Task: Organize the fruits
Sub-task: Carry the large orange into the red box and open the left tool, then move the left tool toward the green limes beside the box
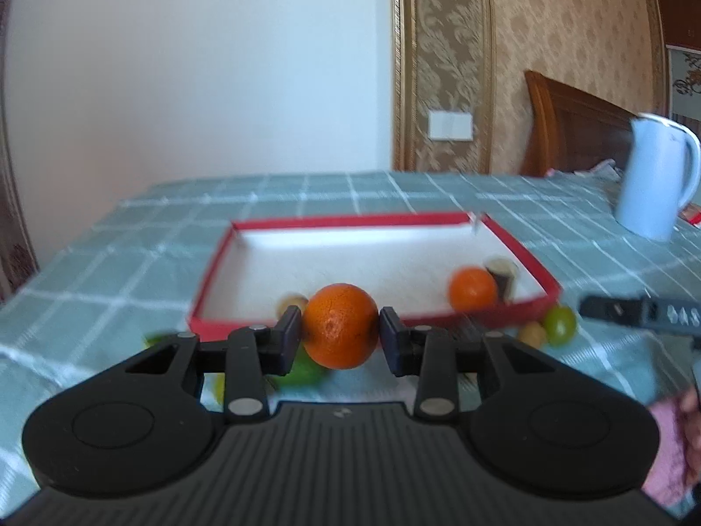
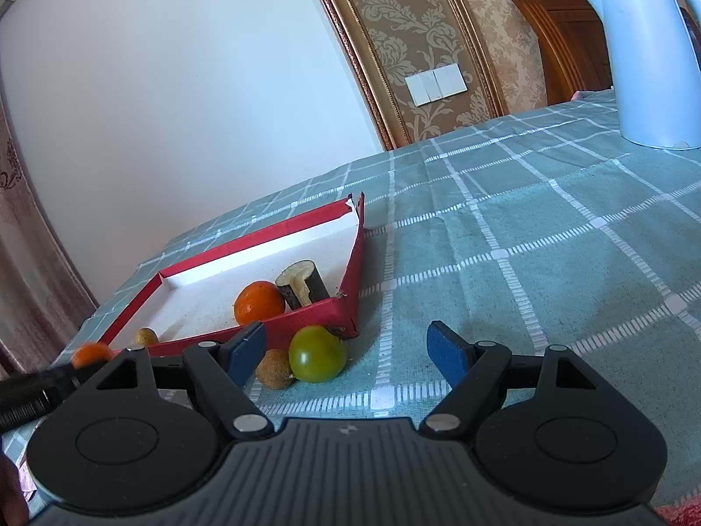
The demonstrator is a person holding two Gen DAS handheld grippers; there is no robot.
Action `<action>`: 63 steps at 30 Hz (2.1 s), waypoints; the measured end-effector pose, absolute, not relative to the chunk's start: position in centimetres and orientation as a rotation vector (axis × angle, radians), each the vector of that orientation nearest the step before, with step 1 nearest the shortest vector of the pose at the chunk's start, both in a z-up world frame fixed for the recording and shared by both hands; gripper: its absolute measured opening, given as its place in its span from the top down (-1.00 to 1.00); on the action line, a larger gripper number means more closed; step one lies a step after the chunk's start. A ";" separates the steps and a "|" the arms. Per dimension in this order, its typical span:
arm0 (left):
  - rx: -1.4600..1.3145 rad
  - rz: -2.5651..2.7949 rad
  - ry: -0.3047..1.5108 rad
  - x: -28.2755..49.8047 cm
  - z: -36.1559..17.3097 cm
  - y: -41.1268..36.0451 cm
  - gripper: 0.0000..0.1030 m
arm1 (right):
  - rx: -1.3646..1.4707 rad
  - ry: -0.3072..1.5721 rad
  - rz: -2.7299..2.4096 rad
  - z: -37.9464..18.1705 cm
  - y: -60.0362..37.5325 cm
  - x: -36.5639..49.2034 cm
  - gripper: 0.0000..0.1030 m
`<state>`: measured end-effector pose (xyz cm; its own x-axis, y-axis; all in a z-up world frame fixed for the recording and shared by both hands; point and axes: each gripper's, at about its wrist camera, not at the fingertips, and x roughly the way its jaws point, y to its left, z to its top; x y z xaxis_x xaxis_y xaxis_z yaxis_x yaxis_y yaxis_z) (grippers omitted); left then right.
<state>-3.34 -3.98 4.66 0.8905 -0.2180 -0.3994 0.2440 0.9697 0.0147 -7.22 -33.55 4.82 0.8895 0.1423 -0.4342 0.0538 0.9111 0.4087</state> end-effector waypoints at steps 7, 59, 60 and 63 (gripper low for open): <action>0.065 -0.154 0.410 0.7 5.7 -2.7 0.32 | 0.427 0.475 0.049 4.8 -33.7 -7.3 -0.56; 0.048 0.059 0.437 0.5 3.6 1.1 -1.00 | 0.437 0.498 0.024 4.5 -33.8 -7.1 -0.56; 0.050 0.064 0.434 0.2 3.5 1.4 -1.00 | 0.437 0.498 0.023 4.5 -33.8 -7.0 -0.56; 0.053 0.074 0.441 -0.5 3.0 2.0 -1.00 | 0.437 0.500 0.017 4.5 -33.8 -7.0 -0.56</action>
<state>-0.49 1.95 2.97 0.9017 0.0831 -0.4243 -0.0601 0.9959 0.0672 -7.01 -33.76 4.49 0.8792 0.1212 -0.4607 0.0894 0.9079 0.4096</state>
